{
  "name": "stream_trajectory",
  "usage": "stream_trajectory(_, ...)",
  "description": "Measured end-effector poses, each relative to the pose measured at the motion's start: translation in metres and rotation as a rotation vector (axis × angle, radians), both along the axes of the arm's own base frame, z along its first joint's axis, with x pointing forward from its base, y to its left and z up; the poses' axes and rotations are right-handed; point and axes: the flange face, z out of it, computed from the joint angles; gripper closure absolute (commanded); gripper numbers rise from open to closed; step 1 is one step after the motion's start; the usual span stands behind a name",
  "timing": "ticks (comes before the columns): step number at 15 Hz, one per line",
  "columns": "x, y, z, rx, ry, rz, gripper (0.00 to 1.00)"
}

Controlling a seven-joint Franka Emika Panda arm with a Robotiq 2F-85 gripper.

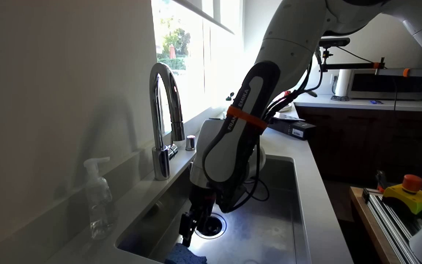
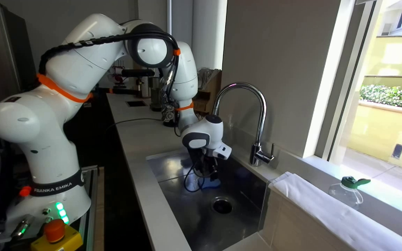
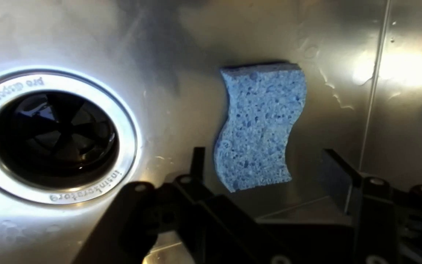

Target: Push the faucet handle to the left the move the blue sponge in the sink to the left.

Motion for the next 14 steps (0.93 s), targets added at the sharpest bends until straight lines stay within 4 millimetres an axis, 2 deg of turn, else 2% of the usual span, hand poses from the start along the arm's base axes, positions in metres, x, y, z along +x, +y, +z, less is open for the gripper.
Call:
stream_trajectory(4,-0.007,-0.016,0.017,-0.032,-0.011,-0.011,0.0)
stream_trajectory(14,-0.042,-0.058,0.053,-0.118,0.02,-0.027,0.0)
